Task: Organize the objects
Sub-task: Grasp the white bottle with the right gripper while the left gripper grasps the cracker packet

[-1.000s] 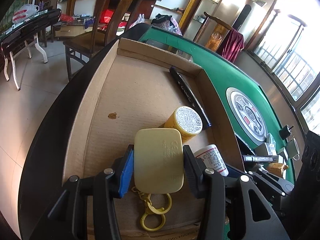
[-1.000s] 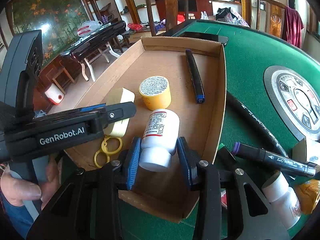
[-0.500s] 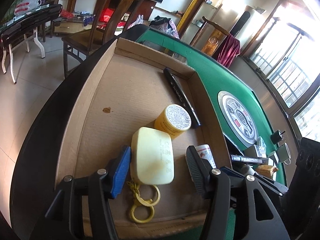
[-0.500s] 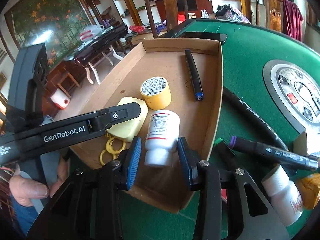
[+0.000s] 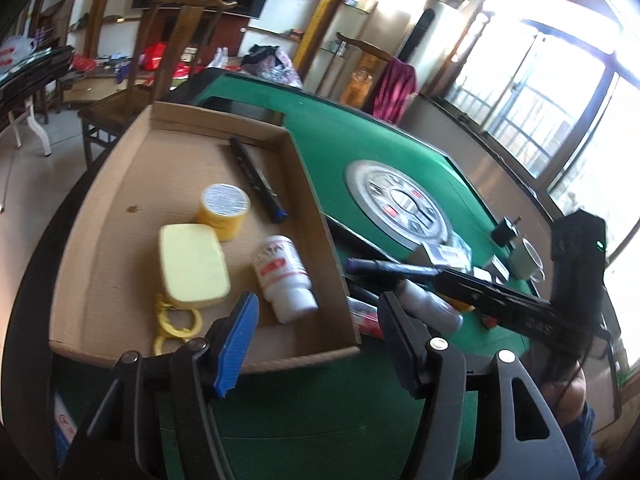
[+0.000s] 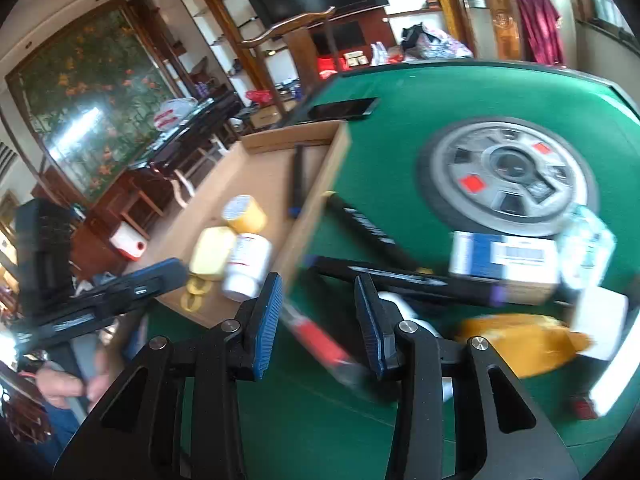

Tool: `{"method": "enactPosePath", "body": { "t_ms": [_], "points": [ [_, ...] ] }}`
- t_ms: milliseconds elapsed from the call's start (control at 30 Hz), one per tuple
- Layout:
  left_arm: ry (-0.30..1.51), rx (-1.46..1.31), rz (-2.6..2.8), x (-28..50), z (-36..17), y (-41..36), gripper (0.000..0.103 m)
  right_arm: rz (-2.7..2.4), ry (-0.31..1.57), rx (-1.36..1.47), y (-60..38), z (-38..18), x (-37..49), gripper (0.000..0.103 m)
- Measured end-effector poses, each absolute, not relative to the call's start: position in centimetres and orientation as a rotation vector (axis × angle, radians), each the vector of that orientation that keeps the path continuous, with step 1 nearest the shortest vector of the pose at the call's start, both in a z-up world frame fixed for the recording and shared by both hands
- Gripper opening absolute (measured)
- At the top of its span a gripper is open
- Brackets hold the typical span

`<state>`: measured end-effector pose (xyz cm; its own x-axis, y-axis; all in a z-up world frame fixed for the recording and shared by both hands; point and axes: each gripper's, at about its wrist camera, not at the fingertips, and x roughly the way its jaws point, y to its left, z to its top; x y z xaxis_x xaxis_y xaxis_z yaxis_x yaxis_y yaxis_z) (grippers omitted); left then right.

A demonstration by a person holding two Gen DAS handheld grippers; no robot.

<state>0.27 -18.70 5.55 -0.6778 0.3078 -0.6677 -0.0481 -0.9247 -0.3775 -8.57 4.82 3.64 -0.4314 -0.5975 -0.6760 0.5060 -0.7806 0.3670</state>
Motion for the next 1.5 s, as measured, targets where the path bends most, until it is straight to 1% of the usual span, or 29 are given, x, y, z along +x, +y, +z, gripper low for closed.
{"method": "enactPosePath", "body": {
  "t_ms": [100,200,267,367,400,433,500,733,767,867,933,1000,1067,1100,1167,1233,1267,1333,1500],
  "points": [
    [-0.43,-1.174,2.641,0.0,5.2,-16.8,0.062,-2.188,-0.178,1.165,6.1,2.4,-9.6,0.038],
    [-0.397,-1.196,2.618,0.0,4.8,-15.7,0.062,-2.176,-0.157,1.194,6.2,1.4,-9.7,0.038],
    [-0.387,-1.205,2.609,0.1,4.6,-15.3,0.062,-2.166,-0.116,1.207,6.2,0.8,-9.6,0.038],
    [-0.361,-1.221,2.593,0.3,4.3,-14.8,0.062,-2.177,0.007,1.223,5.7,0.2,-8.6,0.038],
    [-0.35,-1.219,2.595,0.5,4.2,-14.7,0.062,-2.178,0.042,1.231,5.5,-0.1,-8.3,0.037],
    [-0.334,-1.216,2.603,0.6,4.3,-14.5,0.062,-2.181,0.08,1.228,5.6,-0.4,-7.8,0.034],
    [-0.313,-1.213,2.604,0.8,4.4,-14.2,0.062,-2.211,0.1,1.218,6.2,-0.4,-6.9,0.034],
    [-0.392,-1.197,2.52,0.9,5.3,-12.9,0.062,-2.253,-0.078,1.213,11.1,-0.7,-3.8,0.034],
    [-0.401,-1.202,2.495,0.7,5.3,-12.5,0.062,-2.252,-0.137,1.178,12.3,-0.4,-3.0,0.034],
    [-0.382,-1.221,2.456,0.2,5.6,-10.5,0.062,-2.261,-0.238,1.122,15.0,0.3,-1.7,0.034],
    [-0.301,-1.212,2.441,-0.1,6.1,-8.2,0.063,-2.285,-0.291,1.094,16.8,0.7,-1.0,0.034],
    [-0.204,-1.212,2.411,-0.5,6.2,-5.9,0.066,-2.327,-0.316,1.083,18.8,1.0,-0.8,0.034],
    [-0.116,-1.214,2.386,-0.8,5.9,-3.4,0.073,-2.391,-0.344,1.082,20.6,1.1,-0.7,0.034],
    [-0.075,-1.218,2.375,-1.1,5.6,-2.0,0.075,-2.406,-0.369,1.09,21.4,0.9,-0.9,0.034],
    [0.006,-1.222,2.352,-1.4,5.1,0.3,0.075,-2.428,-0.437,1.111,23.0,0.2,-1.2,0.034],
    [0.137,-1.226,2.359,-1.9,4.5,2.8,0.076,-2.446,-0.45,1.123,23.7,-0.4,-1.4,0.034],
    [0.185,-1.227,2.37,-2.1,4.3,3.4,0.076,-2.414,-0.502,1.137,24.2,-0.8,-1.6,0.034],
    [0.289,-1.23,2.384,-2.6,3.7,5.2,0.076,-2.409,-0.514,1.119,24.5,-0.7,-1.7,0.034],
    [0.364,-1.27,2.387,-4.5,2.1,7.1,0.076,-2.408,-0.484,1.121,24.0,-0.6,-1.6,0.034]
  ]
}}
